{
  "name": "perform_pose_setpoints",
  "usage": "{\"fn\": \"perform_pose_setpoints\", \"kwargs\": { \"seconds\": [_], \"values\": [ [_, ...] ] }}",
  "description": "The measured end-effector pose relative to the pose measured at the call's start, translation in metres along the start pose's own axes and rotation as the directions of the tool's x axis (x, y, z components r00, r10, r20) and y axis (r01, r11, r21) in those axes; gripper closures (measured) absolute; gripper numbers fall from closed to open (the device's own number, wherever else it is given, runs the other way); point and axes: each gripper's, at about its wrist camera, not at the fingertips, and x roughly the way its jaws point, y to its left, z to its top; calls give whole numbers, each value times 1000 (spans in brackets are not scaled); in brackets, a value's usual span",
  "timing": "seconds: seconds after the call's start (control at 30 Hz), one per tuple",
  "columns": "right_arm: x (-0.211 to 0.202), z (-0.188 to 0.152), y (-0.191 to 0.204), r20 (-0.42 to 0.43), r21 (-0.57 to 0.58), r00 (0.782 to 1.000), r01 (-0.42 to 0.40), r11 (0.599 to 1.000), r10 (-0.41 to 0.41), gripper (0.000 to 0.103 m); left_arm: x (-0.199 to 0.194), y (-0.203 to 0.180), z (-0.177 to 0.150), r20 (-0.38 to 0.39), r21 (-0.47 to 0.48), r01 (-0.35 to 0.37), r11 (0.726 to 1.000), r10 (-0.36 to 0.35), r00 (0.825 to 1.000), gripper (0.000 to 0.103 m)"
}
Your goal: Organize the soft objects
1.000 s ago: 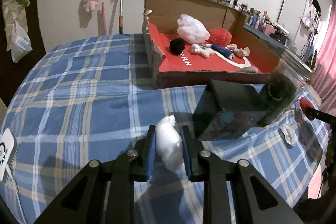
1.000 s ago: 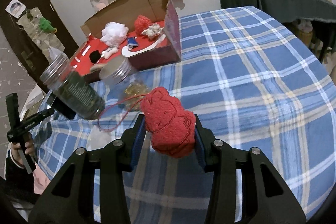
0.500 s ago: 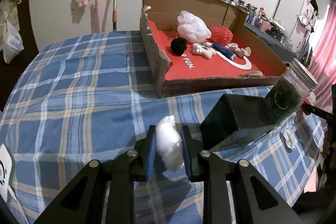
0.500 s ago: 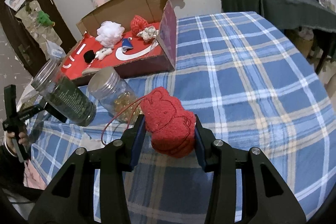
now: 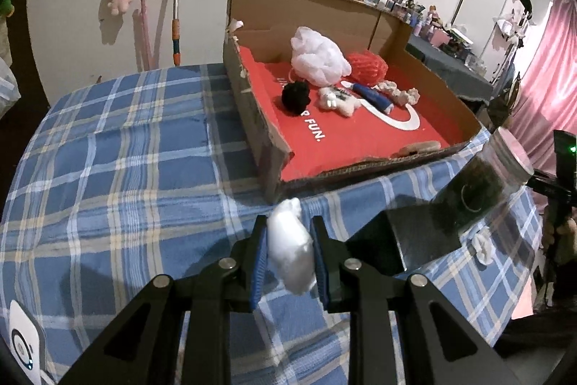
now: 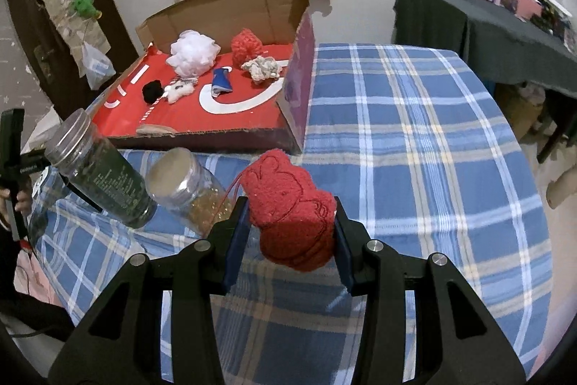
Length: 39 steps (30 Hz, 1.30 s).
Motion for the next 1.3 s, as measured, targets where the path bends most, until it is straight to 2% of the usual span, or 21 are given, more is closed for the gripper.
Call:
{"fn": "perform_pose_setpoints", "kwargs": {
  "seconds": [0.33, 0.7, 1.0, 1.3],
  "values": [
    [10, 30, 7, -34, -83, 999, 13, 996, -16, 62, -3, 2, 23, -19, 11, 38, 999, -38, 999, 79],
    [19, 65, 21, -23, -144, 1000, 1, 990, -4, 62, 2, -10, 49, -20, 59, 53, 997, -52, 998, 79],
    [31, 95, 29, -9, -128, 997, -75, 989, 74, 62, 17, -35, 71, -42, 121, 76, 990, -72, 997, 78],
    [59, 113, 46, -32, -137, 993, -114, 984, 111, 62, 48, -57, 92, -103, 175, 58, 983, -40, 994, 78]
  ]
}}
